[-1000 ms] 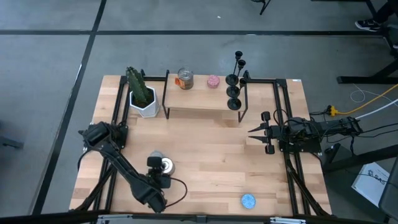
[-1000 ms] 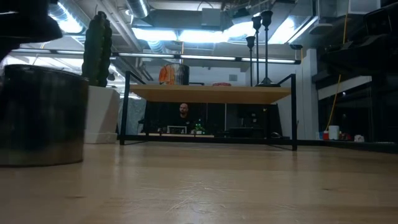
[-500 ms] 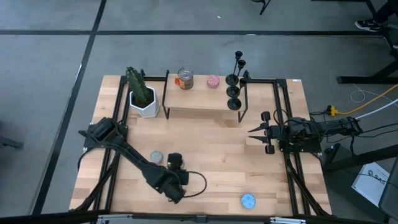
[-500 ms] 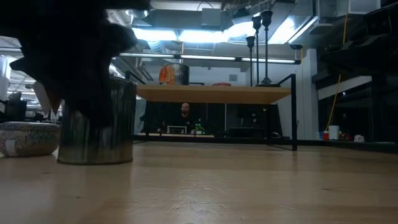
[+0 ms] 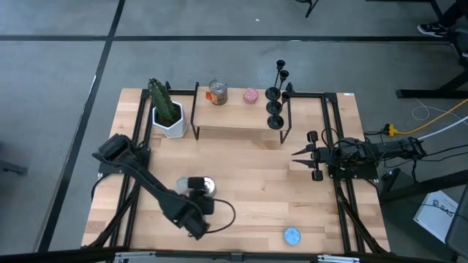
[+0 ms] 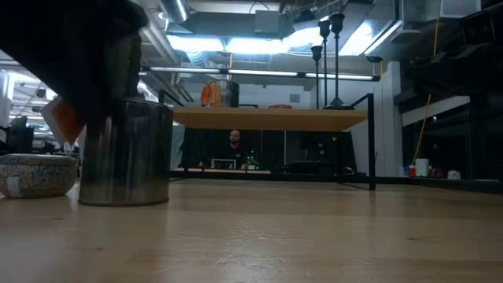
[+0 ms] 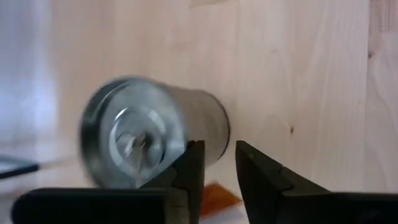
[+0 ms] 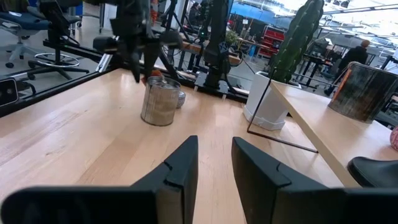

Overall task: Pick & Place candle stick holders
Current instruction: Put the light blue scented candle on the shelf

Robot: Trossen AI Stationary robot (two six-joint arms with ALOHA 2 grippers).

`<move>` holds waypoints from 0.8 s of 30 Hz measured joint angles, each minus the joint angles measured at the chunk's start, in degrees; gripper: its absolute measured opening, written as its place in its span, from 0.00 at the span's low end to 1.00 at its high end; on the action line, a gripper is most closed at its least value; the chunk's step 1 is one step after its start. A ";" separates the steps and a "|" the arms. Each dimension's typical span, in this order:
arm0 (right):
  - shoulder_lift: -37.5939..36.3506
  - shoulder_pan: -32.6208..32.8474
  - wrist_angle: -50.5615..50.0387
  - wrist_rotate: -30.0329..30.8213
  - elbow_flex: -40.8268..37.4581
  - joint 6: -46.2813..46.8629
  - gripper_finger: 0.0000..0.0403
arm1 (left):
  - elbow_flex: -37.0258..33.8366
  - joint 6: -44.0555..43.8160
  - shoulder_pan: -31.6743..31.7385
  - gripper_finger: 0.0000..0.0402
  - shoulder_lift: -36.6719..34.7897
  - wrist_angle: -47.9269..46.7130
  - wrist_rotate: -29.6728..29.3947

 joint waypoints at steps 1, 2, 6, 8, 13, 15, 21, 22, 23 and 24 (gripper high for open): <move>-0.01 0.00 0.00 0.02 0.00 0.01 0.25 | 0.00 -1.43 -0.72 0.23 -0.65 -1.11 -0.88; 0.01 0.00 0.02 0.00 0.00 0.01 0.25 | 0.00 -2.90 -1.35 0.24 -1.25 -1.99 -1.95; -0.01 0.00 0.00 0.00 0.00 0.01 0.25 | 0.00 -9.01 -3.57 0.31 -2.99 -5.41 -6.22; 0.00 0.00 0.00 0.00 0.00 0.01 0.25 | 0.00 -11.88 -4.32 0.35 -3.38 -7.50 -6.86; 0.00 0.00 0.00 0.00 0.00 0.01 0.25 | -0.02 -17.97 -5.20 0.44 -3.50 -12.84 -6.84; -0.01 0.00 0.00 0.00 0.01 0.00 0.25 | -0.02 -19.19 -5.36 0.48 -3.50 -13.96 -6.86; 0.01 0.00 0.00 0.00 0.00 0.00 0.25 | -1.52 -19.35 -4.49 0.56 -3.52 -14.54 -7.23; 0.01 0.00 0.00 0.00 0.00 0.01 0.25 | -2.19 -19.35 -4.23 0.56 -3.52 -14.57 -6.76; 0.01 0.00 0.00 0.00 0.00 0.01 0.25 | -2.85 -19.33 -3.99 0.56 -3.52 -14.59 -5.69; 0.00 0.00 0.00 0.00 0.00 0.01 0.25 | -3.56 -19.34 -3.75 0.56 -3.52 -14.58 -4.45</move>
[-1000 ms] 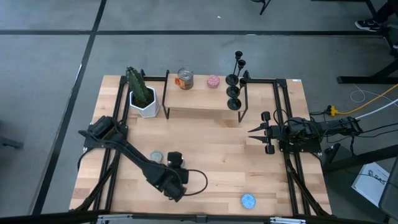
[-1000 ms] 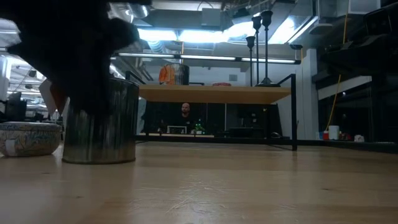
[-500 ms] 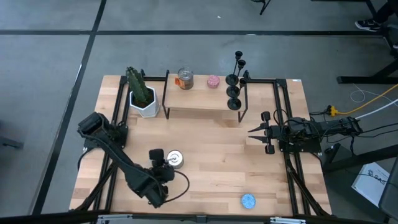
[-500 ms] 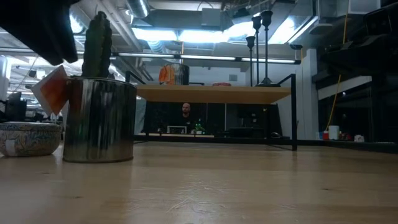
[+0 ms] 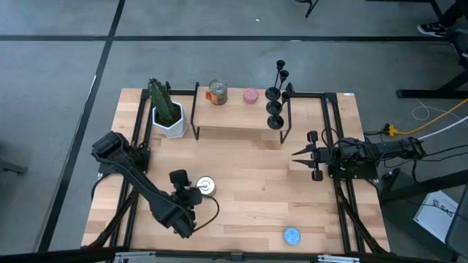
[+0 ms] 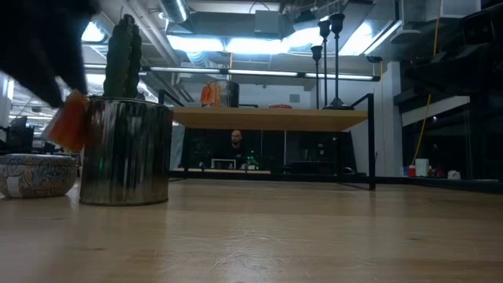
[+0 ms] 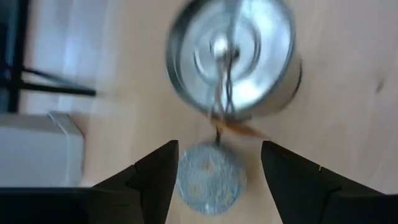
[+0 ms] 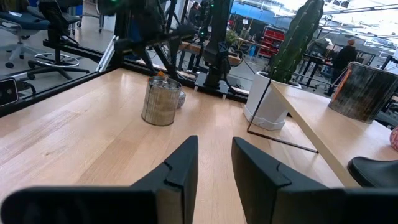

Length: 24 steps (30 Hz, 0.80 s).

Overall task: Pick & Place candle stick holders
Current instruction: Put the light blue scented candle on the shelf

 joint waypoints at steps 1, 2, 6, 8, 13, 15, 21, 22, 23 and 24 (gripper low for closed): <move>0.00 0.00 0.00 0.00 0.00 -0.01 0.25 | -0.79 -0.08 0.17 0.56 0.00 0.11 1.49; 0.01 0.00 0.00 0.01 0.00 -0.01 0.25 | -1.63 -0.48 0.33 0.56 0.00 0.15 3.05; 0.01 0.00 0.00 0.00 0.00 -0.01 0.25 | -5.53 -2.52 0.45 0.55 0.00 0.35 7.31; 0.01 0.00 0.00 0.00 0.00 0.00 0.25 | -7.64 -3.58 0.46 0.56 0.00 1.33 8.25; 0.00 0.00 0.00 0.00 0.00 0.00 0.25 | -9.95 -6.93 -0.73 0.55 0.00 4.13 4.59; 0.01 0.00 0.00 0.00 0.00 0.00 0.25 | -9.84 -9.39 -1.57 0.55 -0.02 4.24 1.33; 0.01 0.00 0.00 0.00 0.00 0.00 0.25 | -9.84 -14.69 -2.76 0.58 -2.67 3.59 -2.25; 0.01 0.00 0.00 0.00 0.01 -0.01 0.25 | -9.84 -15.44 -2.96 0.58 -3.42 3.57 -3.22; 0.01 0.00 0.00 0.00 0.01 0.00 0.25 | -9.85 -16.18 -3.27 0.58 -4.18 3.50 -4.56; 0.01 0.00 0.00 0.01 0.00 -0.01 0.25 | -10.01 -17.02 -3.61 0.58 -5.02 3.61 -5.91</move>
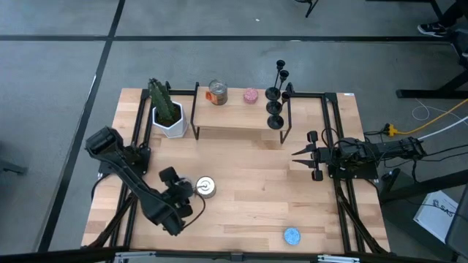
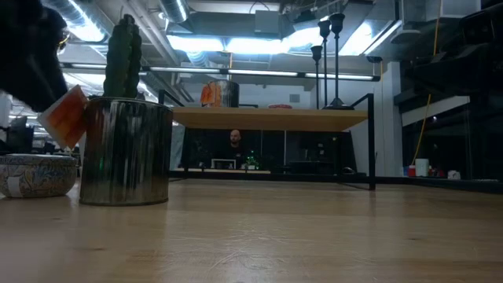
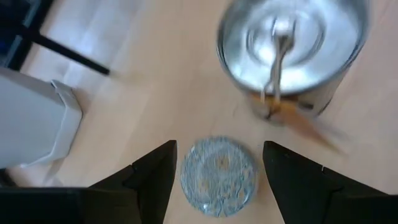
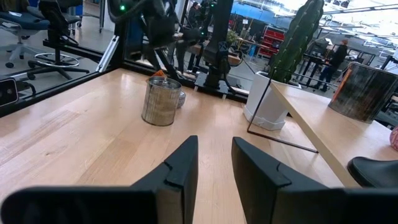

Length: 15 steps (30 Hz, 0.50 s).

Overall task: Pick & Place candle stick holders
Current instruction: Put the light blue scented candle on the shelf

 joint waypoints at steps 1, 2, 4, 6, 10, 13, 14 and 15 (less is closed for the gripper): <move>-0.01 0.00 0.00 -0.01 0.00 0.00 0.25 | -0.54 -0.97 -0.37 0.59 -0.91 0.19 -1.40; -0.01 0.00 0.00 -0.01 0.00 -0.01 0.25 | -1.42 -2.12 -0.83 0.59 -1.81 0.18 -2.71; -0.01 0.00 0.00 -0.01 0.00 0.01 0.25 | -3.74 -4.73 -1.77 0.59 -4.24 0.88 -5.01; -0.02 0.00 0.00 -0.01 0.00 0.01 0.25 | -7.00 -7.52 -2.91 0.58 -8.14 3.44 -7.44; 0.00 0.00 0.00 -0.01 0.00 -0.01 0.25 | -16.99 -10.90 -5.05 0.58 -18.63 13.95 -11.56; -0.02 0.00 0.00 -0.01 0.00 0.00 0.25 | -25.56 -8.96 -5.53 0.57 -27.54 25.65 -10.92; 0.00 0.00 0.00 0.00 0.00 0.00 0.25 | -28.04 -7.13 -5.55 0.57 -30.00 29.16 -10.00; -0.01 0.00 0.00 -0.01 0.01 0.00 0.25 | -30.22 -5.08 -5.55 0.57 -32.20 32.08 -8.89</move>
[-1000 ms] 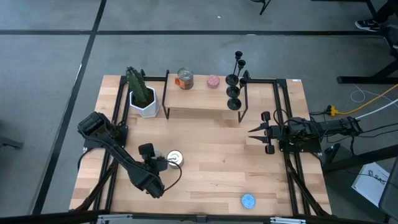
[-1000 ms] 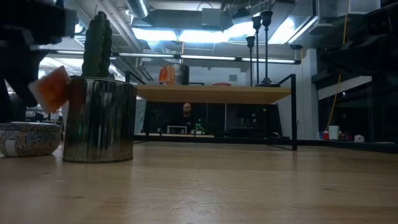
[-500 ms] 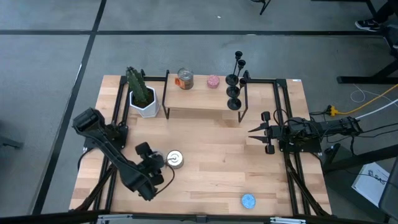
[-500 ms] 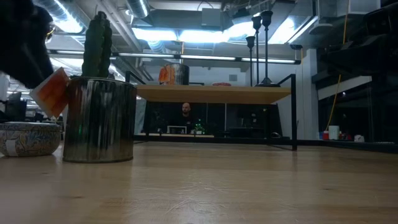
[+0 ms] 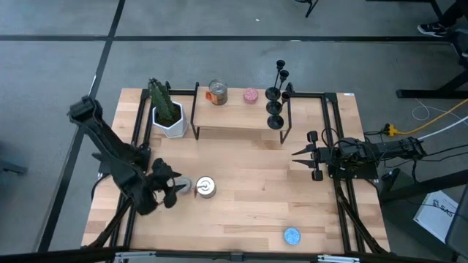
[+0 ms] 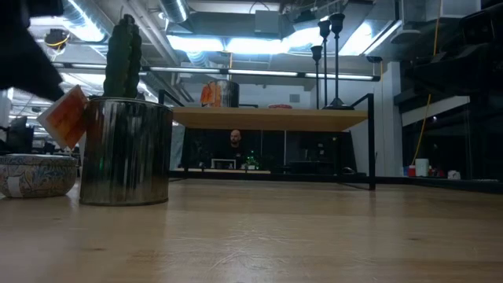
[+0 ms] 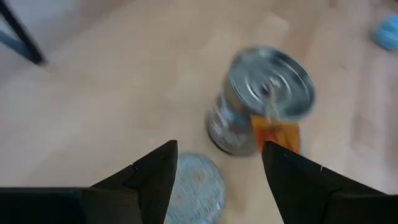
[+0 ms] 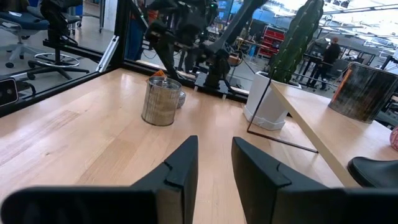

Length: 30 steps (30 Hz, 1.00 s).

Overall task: Pick & Place candle stick holders
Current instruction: Put the light blue scented candle on the shelf

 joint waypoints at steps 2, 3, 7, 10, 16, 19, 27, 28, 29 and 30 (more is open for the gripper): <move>0.01 0.00 0.00 0.00 -0.01 0.01 0.25 | -3.01 3.36 0.04 0.57 -3.39 4.38 2.81; 0.00 0.00 0.00 0.01 -0.01 0.00 0.25 | -4.06 4.76 0.15 0.57 -4.49 6.13 4.29; 0.01 0.00 0.00 0.01 0.00 0.00 0.25 | -5.69 10.64 0.15 0.57 -5.72 10.10 8.67; 0.01 0.00 0.00 0.00 0.00 0.00 0.25 | -5.69 15.45 0.17 0.57 -4.98 11.34 10.81; 0.01 0.00 0.00 0.00 -0.01 0.00 0.25 | -5.69 20.18 0.17 0.57 -3.73 12.45 7.69; -0.01 0.00 0.00 0.00 -0.01 0.01 0.25 | -5.69 19.93 0.20 0.57 -3.39 12.63 6.60; 0.01 0.00 0.00 0.00 -0.01 0.01 0.25 | -5.69 19.33 0.26 0.59 -2.78 12.33 6.49; 0.01 0.00 0.00 0.00 -0.01 0.00 0.25 | -5.69 19.31 0.26 0.60 -2.78 12.29 6.42; 0.00 0.00 0.00 0.00 -0.01 0.01 0.25 | -5.69 19.31 0.26 0.61 -2.78 12.29 6.41; 0.01 0.00 0.00 0.00 -0.01 0.01 0.25 | -5.67 19.31 0.26 0.62 -2.78 12.29 6.42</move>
